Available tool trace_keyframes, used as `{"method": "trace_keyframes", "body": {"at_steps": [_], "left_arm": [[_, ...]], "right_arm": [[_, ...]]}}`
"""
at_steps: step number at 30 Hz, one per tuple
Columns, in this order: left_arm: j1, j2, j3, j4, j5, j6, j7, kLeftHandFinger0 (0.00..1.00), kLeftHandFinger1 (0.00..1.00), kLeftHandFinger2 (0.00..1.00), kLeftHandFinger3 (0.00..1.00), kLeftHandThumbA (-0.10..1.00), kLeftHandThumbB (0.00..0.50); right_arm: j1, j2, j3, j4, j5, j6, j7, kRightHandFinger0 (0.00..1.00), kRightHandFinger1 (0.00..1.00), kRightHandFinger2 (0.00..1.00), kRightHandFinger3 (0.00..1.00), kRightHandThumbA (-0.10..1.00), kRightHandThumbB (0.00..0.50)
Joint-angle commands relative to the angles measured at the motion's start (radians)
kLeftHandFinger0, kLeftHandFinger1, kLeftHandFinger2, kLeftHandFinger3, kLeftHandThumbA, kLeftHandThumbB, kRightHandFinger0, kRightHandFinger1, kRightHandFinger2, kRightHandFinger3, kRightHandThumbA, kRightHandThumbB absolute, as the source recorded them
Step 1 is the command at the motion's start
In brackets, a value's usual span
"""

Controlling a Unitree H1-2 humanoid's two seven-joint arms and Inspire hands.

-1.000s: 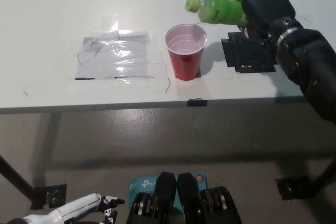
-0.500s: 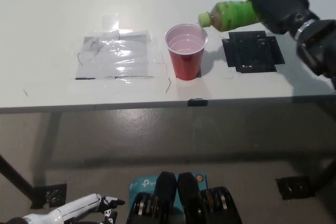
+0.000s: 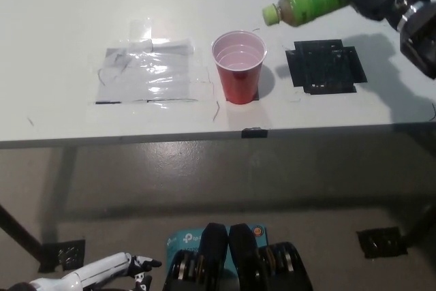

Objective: The robot uses its right hand to pick up a bottle kept in the middle of the desk and tilt it into a cup kept next to it to pour water out

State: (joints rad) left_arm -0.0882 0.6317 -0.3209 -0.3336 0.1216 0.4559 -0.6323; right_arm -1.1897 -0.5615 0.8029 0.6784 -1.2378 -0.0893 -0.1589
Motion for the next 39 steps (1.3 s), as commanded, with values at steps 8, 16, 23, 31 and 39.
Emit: {"method": "trace_keyframes", "body": {"at_steps": [8, 16, 23, 31, 39], "left_arm": [[-0.009, 0.025, 0.014, -0.017, 0.002, 0.014, -0.013, 1.0, 1.0, 1.0, 1.0, 1.0, 0.425], [-0.009, 0.029, 0.01, -0.026, 0.021, 0.014, -0.02, 1.0, 1.0, 1.0, 1.0, 1.0, 0.429], [-0.008, 0.024, 0.015, -0.024, 0.006, 0.014, -0.015, 1.0, 1.0, 1.0, 1.0, 1.0, 0.414], [-0.012, 0.027, 0.008, -0.017, 0.019, 0.014, -0.015, 1.0, 1.0, 1.0, 1.0, 1.0, 0.455], [-0.003, 0.033, 0.004, -0.025, 0.025, 0.012, -0.015, 1.0, 1.0, 1.0, 1.0, 1.0, 0.444]], "right_arm": [[-0.124, 0.03, -0.023, -0.021, -0.049, -0.032, -0.003, 0.0, 0.0, 0.19, 0.04, -0.03, 0.206], [-0.117, 0.009, -0.021, -0.004, -0.077, -0.06, -0.066, 0.0, 0.0, 0.24, 0.0, -0.01, 0.219], [-0.11, 0.01, -0.017, -0.024, -0.096, -0.063, 0.004, 0.0, 0.0, 0.22, 0.05, 0.05, 0.219], [-0.099, 0.024, -0.029, -0.01, -0.088, -0.075, -0.048, 0.0, 0.0, 0.2, 0.02, -0.02, 0.2], [-0.066, 0.059, -0.11, -0.003, -0.023, -0.049, -0.089, 0.0, 0.0, 0.21, 0.16, -0.07, 0.227]]}}
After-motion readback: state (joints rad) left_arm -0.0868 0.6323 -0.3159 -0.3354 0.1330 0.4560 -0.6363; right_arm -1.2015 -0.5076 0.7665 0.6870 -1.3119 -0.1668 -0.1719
